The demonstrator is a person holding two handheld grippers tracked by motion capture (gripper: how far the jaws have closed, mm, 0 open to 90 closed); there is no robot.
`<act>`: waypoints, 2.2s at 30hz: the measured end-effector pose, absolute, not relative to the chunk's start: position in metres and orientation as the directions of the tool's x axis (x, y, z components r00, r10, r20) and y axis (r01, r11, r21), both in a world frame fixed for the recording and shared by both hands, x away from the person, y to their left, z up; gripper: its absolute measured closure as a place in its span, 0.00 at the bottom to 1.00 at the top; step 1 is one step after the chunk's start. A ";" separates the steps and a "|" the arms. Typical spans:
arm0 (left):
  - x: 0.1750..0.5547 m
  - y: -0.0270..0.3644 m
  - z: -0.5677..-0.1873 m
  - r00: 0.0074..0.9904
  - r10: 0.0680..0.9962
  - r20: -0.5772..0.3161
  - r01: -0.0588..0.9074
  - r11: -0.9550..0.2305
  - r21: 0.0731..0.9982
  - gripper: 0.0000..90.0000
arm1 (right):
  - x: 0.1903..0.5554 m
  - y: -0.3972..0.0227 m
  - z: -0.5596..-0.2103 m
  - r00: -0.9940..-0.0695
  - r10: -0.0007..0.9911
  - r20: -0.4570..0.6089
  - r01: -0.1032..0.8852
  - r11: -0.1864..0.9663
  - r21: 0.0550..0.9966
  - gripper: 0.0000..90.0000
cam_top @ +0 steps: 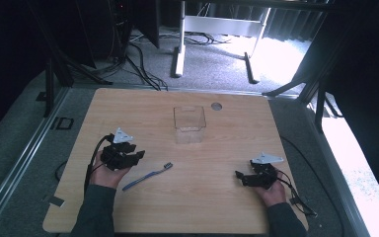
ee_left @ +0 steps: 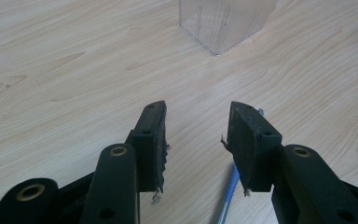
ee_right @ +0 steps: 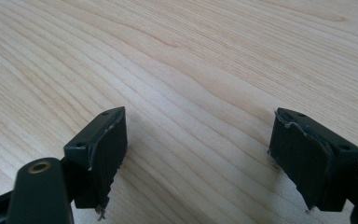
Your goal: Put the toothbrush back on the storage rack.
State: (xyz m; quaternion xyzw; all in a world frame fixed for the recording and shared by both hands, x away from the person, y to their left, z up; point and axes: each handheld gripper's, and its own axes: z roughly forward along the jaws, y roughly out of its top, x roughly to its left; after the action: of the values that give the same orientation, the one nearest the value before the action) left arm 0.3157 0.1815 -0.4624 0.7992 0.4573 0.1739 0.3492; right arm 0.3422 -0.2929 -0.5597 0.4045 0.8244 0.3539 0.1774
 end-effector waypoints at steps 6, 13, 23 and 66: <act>0.316 0.180 -0.462 0.525 0.850 -0.041 0.613 -0.345 0.711 0.64 | 0.342 -0.293 -0.560 -0.610 0.793 -0.006 0.542 0.422 0.727 0.21; 0.317 0.176 -0.462 0.534 0.844 -0.037 0.617 -0.360 0.700 0.64 | 0.342 -0.293 -0.560 -0.610 0.793 -0.006 0.541 0.422 0.727 0.21; 0.318 0.173 -0.462 0.543 0.839 -0.033 0.624 -0.377 0.685 0.64 | 0.342 -0.293 -0.560 -0.610 0.793 -0.006 0.541 0.422 0.727 0.21; 0.324 0.160 -0.465 0.573 0.820 -0.022 0.672 -0.453 0.586 0.64 | 0.342 -0.293 -0.560 -0.608 0.794 -0.003 0.544 0.419 0.727 0.21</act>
State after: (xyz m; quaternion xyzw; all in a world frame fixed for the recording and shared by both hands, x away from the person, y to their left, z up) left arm 0.3241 0.1597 -0.4649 0.8419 0.4428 0.1330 0.2783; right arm 0.3420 -0.2927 -0.5597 0.4061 0.8237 0.3541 0.1766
